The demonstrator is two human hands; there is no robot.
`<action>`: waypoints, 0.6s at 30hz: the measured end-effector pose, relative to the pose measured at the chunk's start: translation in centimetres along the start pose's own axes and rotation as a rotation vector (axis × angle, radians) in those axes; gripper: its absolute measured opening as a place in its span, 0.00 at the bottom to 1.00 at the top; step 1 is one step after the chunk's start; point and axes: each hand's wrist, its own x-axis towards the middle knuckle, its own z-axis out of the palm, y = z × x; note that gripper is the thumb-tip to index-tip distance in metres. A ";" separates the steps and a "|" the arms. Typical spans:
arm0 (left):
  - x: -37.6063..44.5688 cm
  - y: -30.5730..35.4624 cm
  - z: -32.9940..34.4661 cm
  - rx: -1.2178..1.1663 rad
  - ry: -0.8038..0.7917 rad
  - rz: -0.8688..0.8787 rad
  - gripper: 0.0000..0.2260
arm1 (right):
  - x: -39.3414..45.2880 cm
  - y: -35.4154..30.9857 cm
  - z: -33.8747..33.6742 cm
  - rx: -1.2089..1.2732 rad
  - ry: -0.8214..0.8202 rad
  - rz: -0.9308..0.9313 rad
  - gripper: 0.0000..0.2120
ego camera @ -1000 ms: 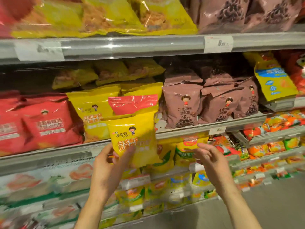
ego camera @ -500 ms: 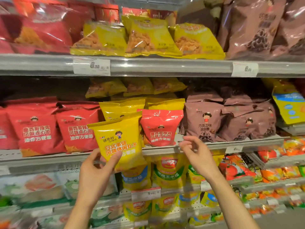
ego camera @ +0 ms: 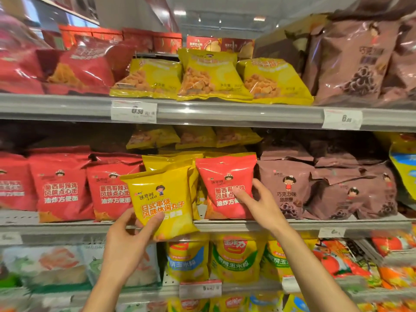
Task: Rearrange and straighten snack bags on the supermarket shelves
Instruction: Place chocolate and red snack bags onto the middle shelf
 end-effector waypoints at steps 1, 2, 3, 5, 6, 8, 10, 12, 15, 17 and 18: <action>0.1 0.1 0.1 0.007 0.000 0.003 0.11 | 0.1 -0.2 -0.3 0.050 0.004 0.013 0.31; 0.1 0.3 0.2 0.011 -0.002 0.004 0.11 | 0.1 -0.2 -0.6 0.111 0.010 0.029 0.32; 0.2 0.4 0.4 0.014 -0.004 0.006 0.12 | 0.3 -0.2 -0.8 0.182 0.015 0.048 0.33; 0.4 0.5 0.9 0.031 -0.013 0.008 0.11 | 0.4 -0.1 -1.3 0.331 0.013 0.090 0.31; 0.6 0.7 1.2 0.042 -0.024 0.009 0.11 | 0.4 -0.1 -1.5 0.395 0.009 0.111 0.31; 0.9 1.1 1.9 0.049 -0.043 0.014 0.12 | 0.4 -0.1 -2.0 0.484 -0.004 0.147 0.31; 1.2 1.7 2.9 0.065 -0.052 0.038 0.13 | 0.3 -0.1 -2.5 0.529 -0.027 0.161 0.30; 1.6 2.4 3.9 0.098 -0.063 0.071 0.14 | 0.2 -0.2 -3.0 0.562 -0.043 0.154 0.29; 2.3 3.1 5.8 0.205 -0.051 0.123 0.18 | -0.3 0.0 -3.8 0.579 -0.020 0.148 0.29; 2.9 3.6 7.5 0.311 -0.052 0.173 0.22 | -0.7 0.4 -4.5 0.561 0.006 0.154 0.31; 3.1 3.8 8.3 0.362 -0.055 0.207 0.22 | -1.0 0.6 -4.8 0.543 0.015 0.155 0.31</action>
